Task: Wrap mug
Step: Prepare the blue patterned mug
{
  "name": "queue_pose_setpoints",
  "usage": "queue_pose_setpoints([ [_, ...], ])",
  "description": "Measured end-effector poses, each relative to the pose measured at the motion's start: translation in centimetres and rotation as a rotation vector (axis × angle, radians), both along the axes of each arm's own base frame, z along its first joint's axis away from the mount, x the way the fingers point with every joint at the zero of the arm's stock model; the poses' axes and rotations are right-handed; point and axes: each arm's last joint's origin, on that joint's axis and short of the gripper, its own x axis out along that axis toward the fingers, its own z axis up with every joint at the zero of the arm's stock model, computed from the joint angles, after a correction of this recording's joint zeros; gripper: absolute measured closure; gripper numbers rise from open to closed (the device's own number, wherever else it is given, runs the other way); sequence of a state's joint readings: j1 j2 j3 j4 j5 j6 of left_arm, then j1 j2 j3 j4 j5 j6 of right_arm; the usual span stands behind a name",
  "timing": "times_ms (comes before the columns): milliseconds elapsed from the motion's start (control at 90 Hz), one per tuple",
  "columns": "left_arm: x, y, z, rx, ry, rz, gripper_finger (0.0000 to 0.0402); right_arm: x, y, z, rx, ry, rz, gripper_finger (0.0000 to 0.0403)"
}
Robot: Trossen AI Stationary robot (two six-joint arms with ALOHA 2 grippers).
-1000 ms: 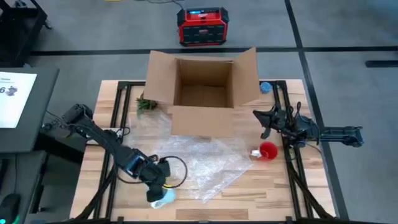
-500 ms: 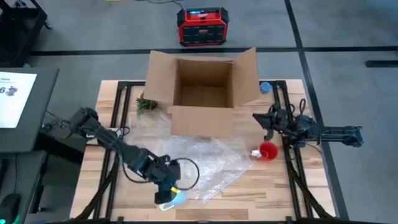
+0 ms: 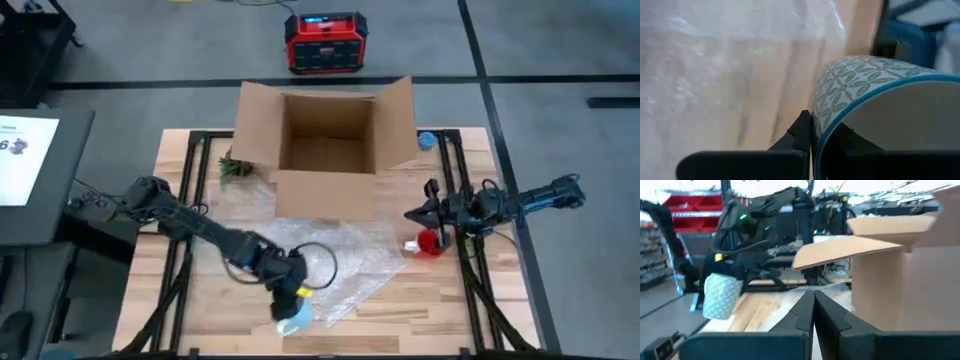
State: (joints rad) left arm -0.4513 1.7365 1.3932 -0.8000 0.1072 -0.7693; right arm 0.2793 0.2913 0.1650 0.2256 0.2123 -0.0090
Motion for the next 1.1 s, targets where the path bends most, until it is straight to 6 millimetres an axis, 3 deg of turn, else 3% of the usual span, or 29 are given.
queue_pose_setpoints([
  [244,-1.1,-0.3,-1.9,0.046,0.169,-0.011,0.0401,3.9,4.0,1.4,-0.161,0.215,0.139,0.0403],
  [422,-1.6,0.0,-3.4,0.061,0.21,0.039,0.0397,6.9,7.0,2.4,-0.278,0.511,0.07,0.039],
  [622,-1.9,0.2,-4.6,0.058,0.211,0.043,0.0395,9.4,9.0,3.1,-0.295,0.833,-0.089,0.0334],
  [756,-2.0,0.2,-5.1,0.057,0.198,0.043,0.0394,10.5,8.2,3.0,-0.244,1.022,-0.251,0.029],
  [844,-1.9,0.2,-5.2,0.065,0.178,0.042,0.0382,11.0,6.6,2.2,-0.209,1.124,-0.37,0.0255],
  [1100,-1.8,0.1,-5.5,0.063,0.172,0.038,0.028,11.8,0.3,-0.5,-0.055,1.288,-0.567,0.0154],
])
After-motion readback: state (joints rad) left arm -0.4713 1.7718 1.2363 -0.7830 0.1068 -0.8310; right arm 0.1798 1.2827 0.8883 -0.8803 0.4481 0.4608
